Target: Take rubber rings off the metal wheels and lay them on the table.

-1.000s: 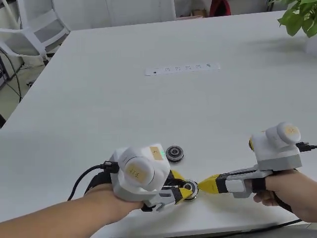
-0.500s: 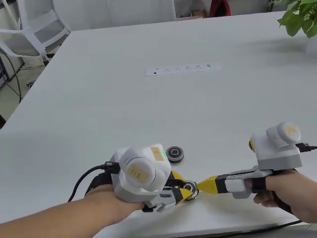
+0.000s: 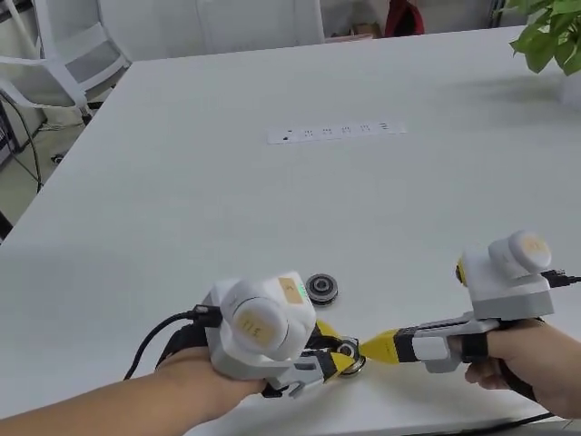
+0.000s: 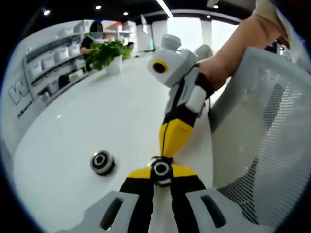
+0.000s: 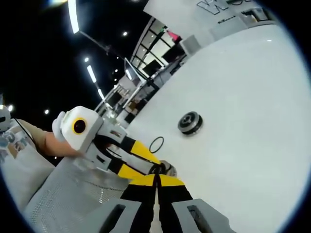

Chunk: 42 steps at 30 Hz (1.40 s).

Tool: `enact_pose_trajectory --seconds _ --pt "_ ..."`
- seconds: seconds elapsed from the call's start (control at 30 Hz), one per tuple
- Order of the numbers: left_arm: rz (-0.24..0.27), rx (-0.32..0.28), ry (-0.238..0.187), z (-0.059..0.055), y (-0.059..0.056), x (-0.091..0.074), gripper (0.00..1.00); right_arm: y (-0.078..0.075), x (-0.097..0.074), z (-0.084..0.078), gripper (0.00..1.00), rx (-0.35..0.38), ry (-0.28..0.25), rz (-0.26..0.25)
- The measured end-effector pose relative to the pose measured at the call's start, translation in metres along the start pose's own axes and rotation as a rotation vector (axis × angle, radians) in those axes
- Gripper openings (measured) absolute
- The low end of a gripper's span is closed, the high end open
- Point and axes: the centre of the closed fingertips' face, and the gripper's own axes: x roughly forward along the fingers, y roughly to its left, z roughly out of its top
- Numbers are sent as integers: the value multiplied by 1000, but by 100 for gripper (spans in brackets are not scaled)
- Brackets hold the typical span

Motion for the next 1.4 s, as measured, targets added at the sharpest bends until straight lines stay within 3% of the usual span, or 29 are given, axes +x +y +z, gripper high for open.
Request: enact_pose_trajectory --seconds 1.13,1.17,1.2,1.23,1.4 --pt "3 -3 -3 1 -1 0 12 7 4 1 0 8 -9 46" --pt "3 -2 -4 1 -1 1 12 8 4 2 0 12 -14 56" --pt "3 -2 -4 1 -1 1 12 22 5 4 0 65 -21 116" --pt "3 -1 -4 1 -1 1 12 13 6 0 0 -17 2 75" --pt "3 -4 -6 1 -1 1 12 11 5 2 0 18 -14 79"
